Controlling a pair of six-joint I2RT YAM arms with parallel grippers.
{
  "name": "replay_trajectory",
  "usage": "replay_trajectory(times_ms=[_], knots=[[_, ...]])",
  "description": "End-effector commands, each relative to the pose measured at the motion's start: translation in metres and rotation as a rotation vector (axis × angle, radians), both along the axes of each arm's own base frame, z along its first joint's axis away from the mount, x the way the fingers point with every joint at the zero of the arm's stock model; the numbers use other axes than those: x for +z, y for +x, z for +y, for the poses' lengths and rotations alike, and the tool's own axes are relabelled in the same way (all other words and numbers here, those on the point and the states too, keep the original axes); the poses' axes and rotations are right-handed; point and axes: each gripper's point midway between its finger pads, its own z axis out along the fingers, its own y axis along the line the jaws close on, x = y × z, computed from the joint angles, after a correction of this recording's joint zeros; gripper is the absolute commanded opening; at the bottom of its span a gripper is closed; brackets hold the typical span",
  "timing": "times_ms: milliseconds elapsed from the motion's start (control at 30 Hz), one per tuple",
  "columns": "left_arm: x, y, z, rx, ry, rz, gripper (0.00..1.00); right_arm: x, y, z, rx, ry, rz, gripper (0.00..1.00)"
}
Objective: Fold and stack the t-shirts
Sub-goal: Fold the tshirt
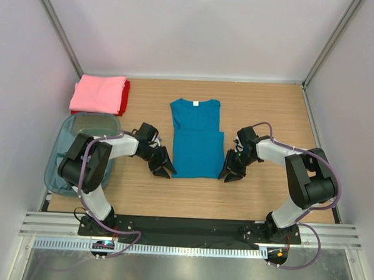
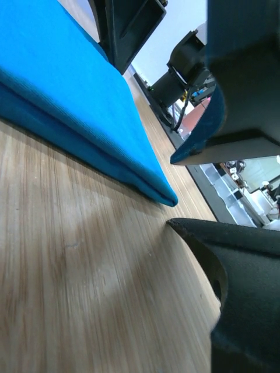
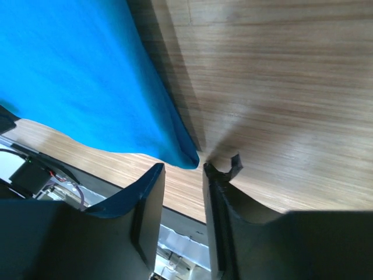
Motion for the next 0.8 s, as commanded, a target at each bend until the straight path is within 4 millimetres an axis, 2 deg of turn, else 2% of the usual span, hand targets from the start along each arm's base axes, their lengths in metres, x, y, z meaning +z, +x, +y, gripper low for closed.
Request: replay_trajectory(times_ms=[0, 33, 67, 100, 200, 433, 767], knots=[[-0.013, 0.001, -0.001, -0.004, 0.017, 0.001, 0.38, -0.006, 0.008, 0.003, -0.031, 0.005, -0.027, 0.38], [-0.013, 0.001, -0.002, -0.002, 0.016, 0.003, 0.33, -0.005, 0.008, 0.003, -0.033, 0.004, -0.033, 0.34], [-0.013, 0.000, -0.002, 0.000, 0.017, 0.007, 0.26, -0.004, 0.008, 0.002, -0.032, 0.001, -0.035, 0.24], [-0.011, 0.001, -0.001, 0.005, 0.017, -0.001, 0.13, -0.003, 0.008, 0.002, -0.034, 0.000, -0.037, 0.16], [-0.004, 0.000, 0.000, 0.016, 0.016, -0.014, 0.00, 0.003, 0.009, 0.000, -0.029, -0.008, -0.058, 0.01], [0.030, 0.001, 0.000, 0.052, -0.009, -0.076, 0.00, 0.031, 0.010, -0.002, -0.017, -0.031, -0.130, 0.01], [0.050, -0.013, 0.009, 0.081, 0.008, -0.066, 0.00, 0.052, -0.011, 0.006, -0.001, -0.069, -0.173, 0.01]])
